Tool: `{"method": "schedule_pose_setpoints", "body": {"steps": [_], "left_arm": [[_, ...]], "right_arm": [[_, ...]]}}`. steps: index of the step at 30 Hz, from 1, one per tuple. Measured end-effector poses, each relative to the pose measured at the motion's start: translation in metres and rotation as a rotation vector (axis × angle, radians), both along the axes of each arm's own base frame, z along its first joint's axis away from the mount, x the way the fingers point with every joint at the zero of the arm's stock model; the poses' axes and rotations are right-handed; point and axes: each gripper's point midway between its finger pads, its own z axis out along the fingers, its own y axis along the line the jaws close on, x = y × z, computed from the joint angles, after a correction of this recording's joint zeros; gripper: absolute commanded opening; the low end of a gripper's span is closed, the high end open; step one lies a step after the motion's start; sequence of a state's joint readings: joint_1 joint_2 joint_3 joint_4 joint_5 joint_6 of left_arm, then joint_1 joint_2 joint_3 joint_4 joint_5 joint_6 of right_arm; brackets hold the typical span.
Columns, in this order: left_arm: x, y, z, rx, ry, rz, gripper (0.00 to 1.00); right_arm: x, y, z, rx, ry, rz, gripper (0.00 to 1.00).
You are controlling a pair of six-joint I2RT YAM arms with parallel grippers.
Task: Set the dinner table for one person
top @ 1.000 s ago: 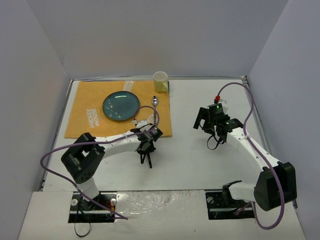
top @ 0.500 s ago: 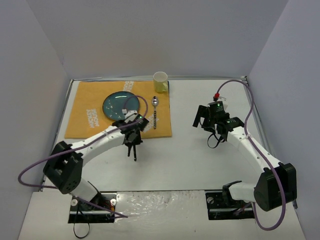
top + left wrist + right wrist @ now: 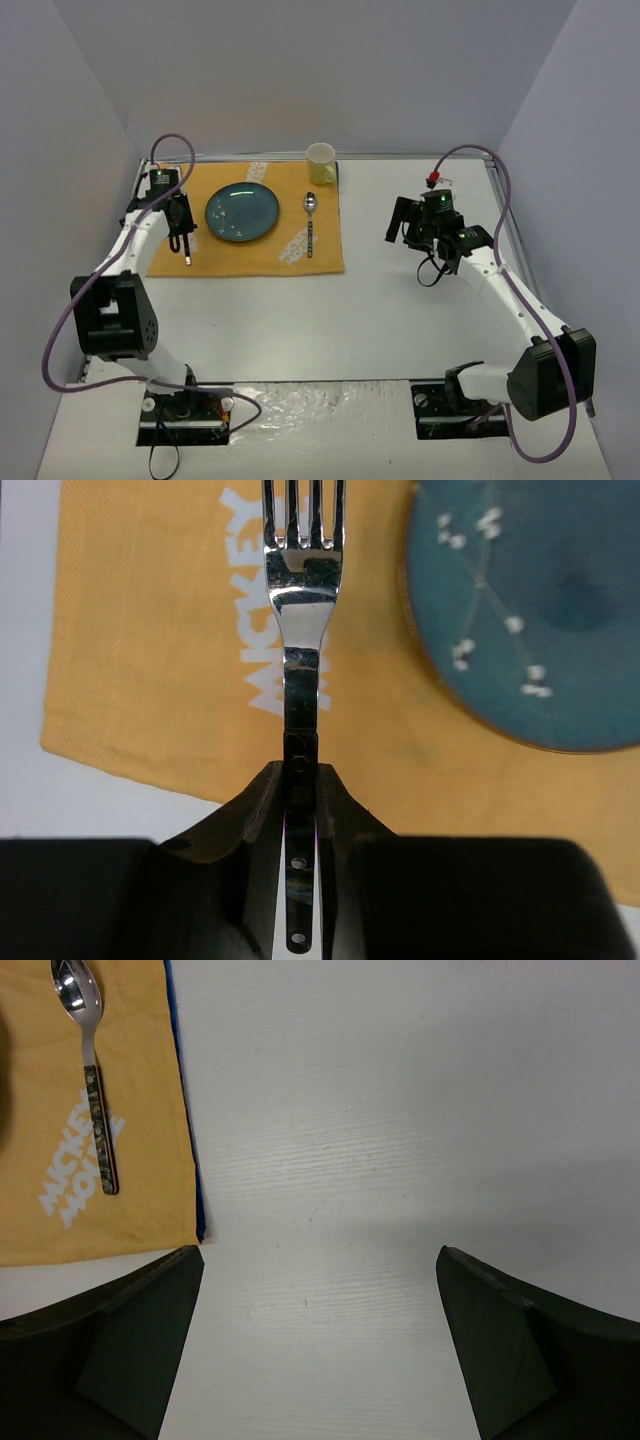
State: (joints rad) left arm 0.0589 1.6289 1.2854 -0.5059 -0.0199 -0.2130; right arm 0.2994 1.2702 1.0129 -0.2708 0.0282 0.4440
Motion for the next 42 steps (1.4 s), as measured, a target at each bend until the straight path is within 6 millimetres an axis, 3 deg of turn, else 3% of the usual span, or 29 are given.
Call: {"method": "schedule_pose_setpoints", "body": {"steps": [4, 8, 17, 32, 36, 42], "left_arm": [[0.012, 0.024, -0.046, 0.015, 0.117, -0.05, 0.0], [0.024, 0.034, -0.068, 0.012, 0.157, -0.118, 0.0], [0.054, 0.048, -0.071, 0.035, 0.134, -0.194, 0.0], [0.059, 0.051, -0.092, 0.02, 0.151, -0.2, 0.0], [0.06, 0.053, -0.094, 0.021, 0.15, -0.2, 0.1], [0.061, 0.055, -0.094, 0.032, 0.149, -0.206, 0.34]], "right_arm": [[0.003, -0.001, 0.001, -0.008, -0.001, 0.011, 1.0], [0.004, -0.005, -0.001, -0.023, 0.002, 0.016, 1.0], [0.009, -0.01, -0.005, -0.041, 0.014, 0.017, 1.0], [0.014, -0.011, -0.004, -0.052, 0.012, 0.026, 1.0], [0.014, -0.011, -0.004, -0.052, 0.012, 0.027, 1.0], [0.013, -0.008, -0.004, -0.043, 0.014, 0.037, 1.0]]}}
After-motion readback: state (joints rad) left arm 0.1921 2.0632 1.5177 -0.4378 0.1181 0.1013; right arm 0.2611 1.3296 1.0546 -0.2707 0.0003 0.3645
